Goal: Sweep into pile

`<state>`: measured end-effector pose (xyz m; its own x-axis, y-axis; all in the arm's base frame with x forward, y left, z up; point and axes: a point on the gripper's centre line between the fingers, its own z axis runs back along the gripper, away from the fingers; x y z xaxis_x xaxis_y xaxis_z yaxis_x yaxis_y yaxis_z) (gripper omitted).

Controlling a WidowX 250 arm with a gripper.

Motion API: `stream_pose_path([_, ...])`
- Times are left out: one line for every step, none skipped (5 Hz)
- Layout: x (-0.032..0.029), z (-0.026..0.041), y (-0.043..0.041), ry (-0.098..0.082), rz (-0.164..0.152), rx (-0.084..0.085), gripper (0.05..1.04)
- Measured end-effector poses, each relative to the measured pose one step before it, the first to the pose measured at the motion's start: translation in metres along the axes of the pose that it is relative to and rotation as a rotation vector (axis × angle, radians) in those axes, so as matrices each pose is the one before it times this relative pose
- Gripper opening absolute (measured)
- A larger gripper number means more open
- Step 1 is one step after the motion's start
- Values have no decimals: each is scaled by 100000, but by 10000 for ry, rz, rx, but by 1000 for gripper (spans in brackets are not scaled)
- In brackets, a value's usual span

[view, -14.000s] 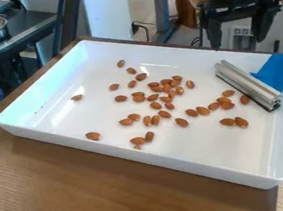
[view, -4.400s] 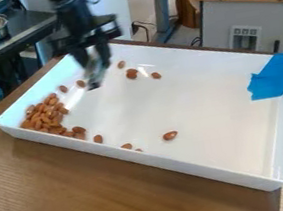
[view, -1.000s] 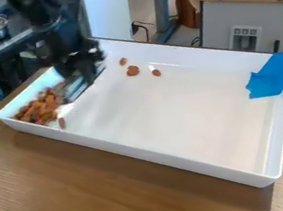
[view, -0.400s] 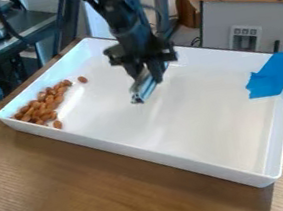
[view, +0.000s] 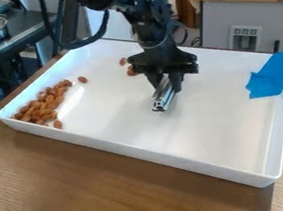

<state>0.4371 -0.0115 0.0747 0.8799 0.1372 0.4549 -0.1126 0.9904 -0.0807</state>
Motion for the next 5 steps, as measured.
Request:
stream_pose_path([1009, -940, 153, -132, 353, 133, 380])
stream_pose_path([755, 32, 750, -89, 247, 61, 380])
stream_pose_path([541, -18, 2574, -42, 484, 107, 380])
stream_pose_path([628, 91, 2130, -146, 349, -35, 380])
stream_pose_path([624, 62, 1568, -268, 165, 75, 380])
